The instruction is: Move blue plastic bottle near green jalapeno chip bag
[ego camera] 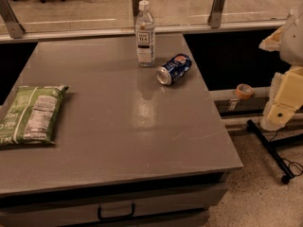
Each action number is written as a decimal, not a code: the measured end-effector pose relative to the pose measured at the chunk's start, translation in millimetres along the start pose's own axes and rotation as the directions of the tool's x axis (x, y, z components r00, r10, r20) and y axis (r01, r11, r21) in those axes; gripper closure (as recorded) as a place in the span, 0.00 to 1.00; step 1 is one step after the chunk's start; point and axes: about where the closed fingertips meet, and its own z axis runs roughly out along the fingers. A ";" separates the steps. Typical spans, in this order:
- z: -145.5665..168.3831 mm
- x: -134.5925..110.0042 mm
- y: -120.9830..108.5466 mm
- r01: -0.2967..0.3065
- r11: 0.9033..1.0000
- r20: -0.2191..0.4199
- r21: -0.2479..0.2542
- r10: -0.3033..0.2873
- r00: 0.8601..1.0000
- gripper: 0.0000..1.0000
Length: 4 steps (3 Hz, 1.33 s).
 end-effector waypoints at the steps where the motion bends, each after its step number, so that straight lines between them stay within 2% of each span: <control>1: 0.0 0.0 0.0 0.000 1.000 0.000 0.000 0.000 1.000 0.00; 2: 6.3 -14.4 -16.0 0.002 1.000 0.088 0.013 -0.003 0.996 0.00; 3: 20.3 -35.4 -45.9 -0.013 0.999 0.254 0.033 0.004 0.967 0.00; 4: 35.3 -63.6 -79.6 -0.037 0.997 0.432 0.074 0.001 0.902 0.00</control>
Offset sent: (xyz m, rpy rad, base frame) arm 0.0594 0.0288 0.0010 0.2398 -0.0924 0.0639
